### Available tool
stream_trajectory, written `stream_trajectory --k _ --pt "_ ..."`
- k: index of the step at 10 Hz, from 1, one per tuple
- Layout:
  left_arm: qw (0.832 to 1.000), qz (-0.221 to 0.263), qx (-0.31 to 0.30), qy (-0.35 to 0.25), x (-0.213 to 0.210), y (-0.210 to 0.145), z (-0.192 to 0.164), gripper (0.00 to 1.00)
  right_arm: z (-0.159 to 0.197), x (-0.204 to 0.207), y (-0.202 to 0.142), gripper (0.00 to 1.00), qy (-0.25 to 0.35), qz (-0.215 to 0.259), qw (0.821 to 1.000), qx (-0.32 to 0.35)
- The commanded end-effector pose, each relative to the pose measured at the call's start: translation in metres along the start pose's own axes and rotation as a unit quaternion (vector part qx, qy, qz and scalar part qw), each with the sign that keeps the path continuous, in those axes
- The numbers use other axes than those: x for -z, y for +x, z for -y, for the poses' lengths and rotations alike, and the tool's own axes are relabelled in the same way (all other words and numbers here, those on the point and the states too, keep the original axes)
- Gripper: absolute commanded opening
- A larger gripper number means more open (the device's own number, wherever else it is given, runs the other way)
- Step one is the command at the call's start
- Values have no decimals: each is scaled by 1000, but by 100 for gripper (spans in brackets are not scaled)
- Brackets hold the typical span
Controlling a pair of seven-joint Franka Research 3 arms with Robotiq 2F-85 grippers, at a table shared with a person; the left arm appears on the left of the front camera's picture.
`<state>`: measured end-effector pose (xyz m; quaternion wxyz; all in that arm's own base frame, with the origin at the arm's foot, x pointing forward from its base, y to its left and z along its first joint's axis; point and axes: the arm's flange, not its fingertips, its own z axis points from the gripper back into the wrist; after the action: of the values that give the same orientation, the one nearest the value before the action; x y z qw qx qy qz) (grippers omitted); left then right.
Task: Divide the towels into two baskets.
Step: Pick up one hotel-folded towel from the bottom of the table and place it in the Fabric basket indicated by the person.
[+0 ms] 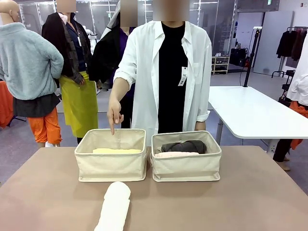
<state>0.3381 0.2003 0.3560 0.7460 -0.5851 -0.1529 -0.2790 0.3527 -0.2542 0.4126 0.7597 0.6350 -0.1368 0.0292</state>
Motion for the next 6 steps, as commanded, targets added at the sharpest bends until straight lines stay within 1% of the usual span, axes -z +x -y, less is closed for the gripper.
stream_trajectory --k 1,2,4,5,6 --pt "996 -66 -38 46 55 37 35 100 -3 2 -5 100 -8 1 1000 -1" --pt "993 -80 -56 63 76 53 50 100 -3 2 -5 100 -8 1 1000 -1" --pt "984 -97 -88 123 125 80 77 100 -3 2 -5 100 -8 1 1000 -1" --pt "975 -103 -95 171 148 86 88 100 -3 2 -5 100 -8 1 1000 -1" --pt "969 -102 -106 199 170 88 98 100 -3 2 -5 100 -8 1 1000 -1"
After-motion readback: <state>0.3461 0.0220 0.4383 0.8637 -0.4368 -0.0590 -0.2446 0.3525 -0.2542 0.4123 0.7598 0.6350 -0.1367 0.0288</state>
